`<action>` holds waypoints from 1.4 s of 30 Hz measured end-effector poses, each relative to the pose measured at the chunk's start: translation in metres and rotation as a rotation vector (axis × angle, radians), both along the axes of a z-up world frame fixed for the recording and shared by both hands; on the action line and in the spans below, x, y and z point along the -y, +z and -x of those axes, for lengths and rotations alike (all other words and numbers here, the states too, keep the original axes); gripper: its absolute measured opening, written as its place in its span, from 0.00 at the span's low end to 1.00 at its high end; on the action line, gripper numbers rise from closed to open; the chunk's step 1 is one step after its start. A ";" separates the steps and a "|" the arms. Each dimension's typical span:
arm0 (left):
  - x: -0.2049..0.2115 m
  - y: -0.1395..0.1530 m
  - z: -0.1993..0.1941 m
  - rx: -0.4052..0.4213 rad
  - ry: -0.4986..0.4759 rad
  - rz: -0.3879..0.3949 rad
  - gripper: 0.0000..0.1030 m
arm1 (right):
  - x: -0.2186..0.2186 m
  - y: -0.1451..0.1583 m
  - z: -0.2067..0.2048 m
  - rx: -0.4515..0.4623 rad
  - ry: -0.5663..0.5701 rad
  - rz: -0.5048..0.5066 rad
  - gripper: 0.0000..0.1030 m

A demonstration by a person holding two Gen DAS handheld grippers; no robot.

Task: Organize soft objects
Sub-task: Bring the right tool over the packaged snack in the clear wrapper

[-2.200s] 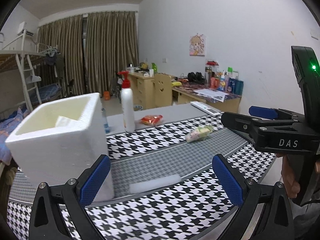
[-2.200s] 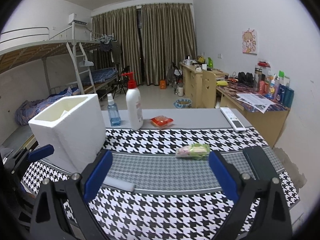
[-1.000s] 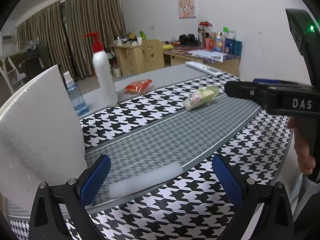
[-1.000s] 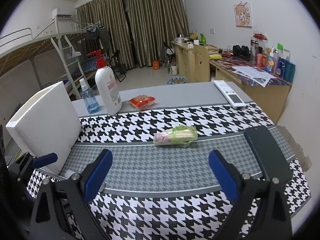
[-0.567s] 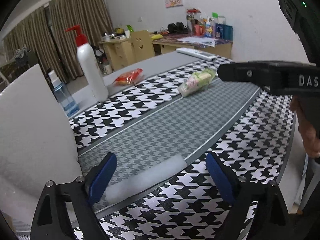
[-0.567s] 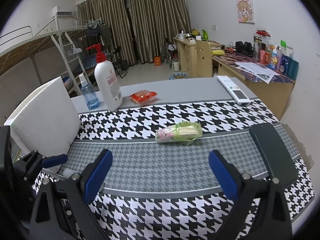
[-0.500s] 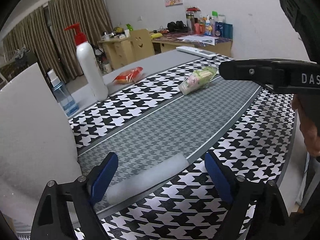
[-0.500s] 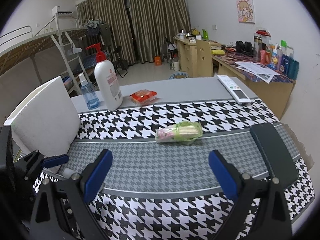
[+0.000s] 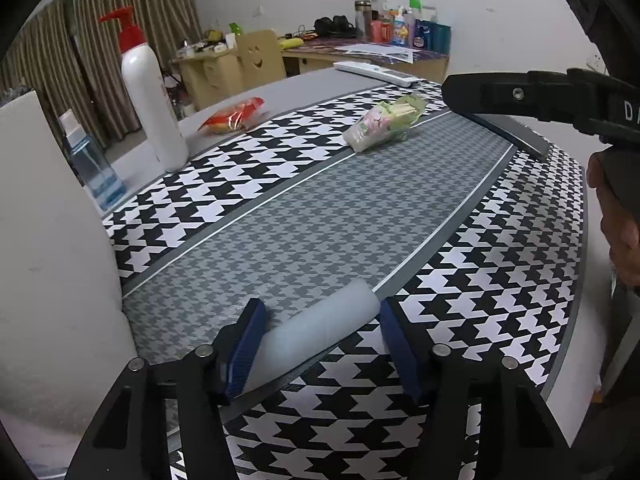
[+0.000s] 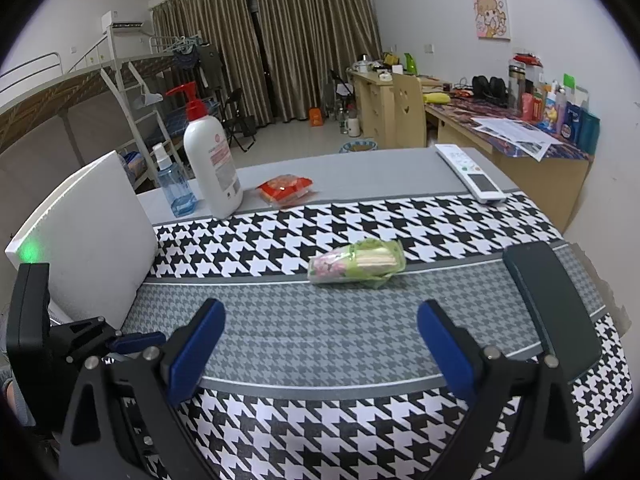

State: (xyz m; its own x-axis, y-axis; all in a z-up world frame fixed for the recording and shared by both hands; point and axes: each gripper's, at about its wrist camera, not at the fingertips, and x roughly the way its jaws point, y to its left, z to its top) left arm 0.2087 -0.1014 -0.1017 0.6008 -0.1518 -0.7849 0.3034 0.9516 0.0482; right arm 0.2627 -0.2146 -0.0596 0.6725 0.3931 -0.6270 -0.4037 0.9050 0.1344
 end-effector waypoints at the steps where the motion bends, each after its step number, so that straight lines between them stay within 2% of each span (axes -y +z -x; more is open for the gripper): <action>1: -0.001 0.000 -0.001 -0.003 -0.003 0.011 0.55 | -0.001 0.000 0.000 -0.002 0.002 0.001 0.96; 4: -0.004 -0.001 -0.005 -0.011 -0.006 0.040 0.49 | -0.002 -0.001 -0.001 -0.001 0.004 0.012 0.96; 8: -0.003 0.000 -0.003 -0.011 -0.021 0.039 0.40 | -0.001 0.001 -0.001 -0.001 0.003 0.010 0.96; 10: -0.005 0.001 -0.003 -0.011 -0.009 0.055 0.34 | -0.002 0.001 -0.001 -0.001 0.001 0.013 0.96; 12: -0.006 0.004 -0.002 -0.001 0.007 0.069 0.13 | -0.002 0.002 -0.001 0.000 0.003 0.014 0.96; 18: -0.007 0.011 0.004 0.030 0.026 0.076 0.09 | -0.002 0.004 -0.002 0.005 0.005 0.016 0.96; 19: -0.008 0.012 0.004 0.036 0.030 0.082 0.04 | -0.003 0.004 -0.002 0.004 0.005 0.017 0.96; 21: -0.012 0.016 0.006 0.045 0.034 0.106 0.04 | -0.004 0.004 -0.003 0.003 0.003 0.024 0.96; 28: -0.012 0.025 0.006 0.072 0.049 0.120 0.04 | -0.004 0.007 -0.007 0.011 0.003 0.032 0.96; 42: -0.018 0.032 -0.005 0.095 0.105 0.152 0.04 | -0.011 -0.001 -0.034 -0.039 0.018 0.054 0.96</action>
State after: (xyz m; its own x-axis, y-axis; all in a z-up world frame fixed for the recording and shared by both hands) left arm 0.2132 -0.0838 -0.0694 0.6895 -0.1970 -0.6970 0.2031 0.9763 -0.0751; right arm 0.2965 -0.2039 -0.0607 0.6401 0.3702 -0.6732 -0.4158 0.9038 0.1016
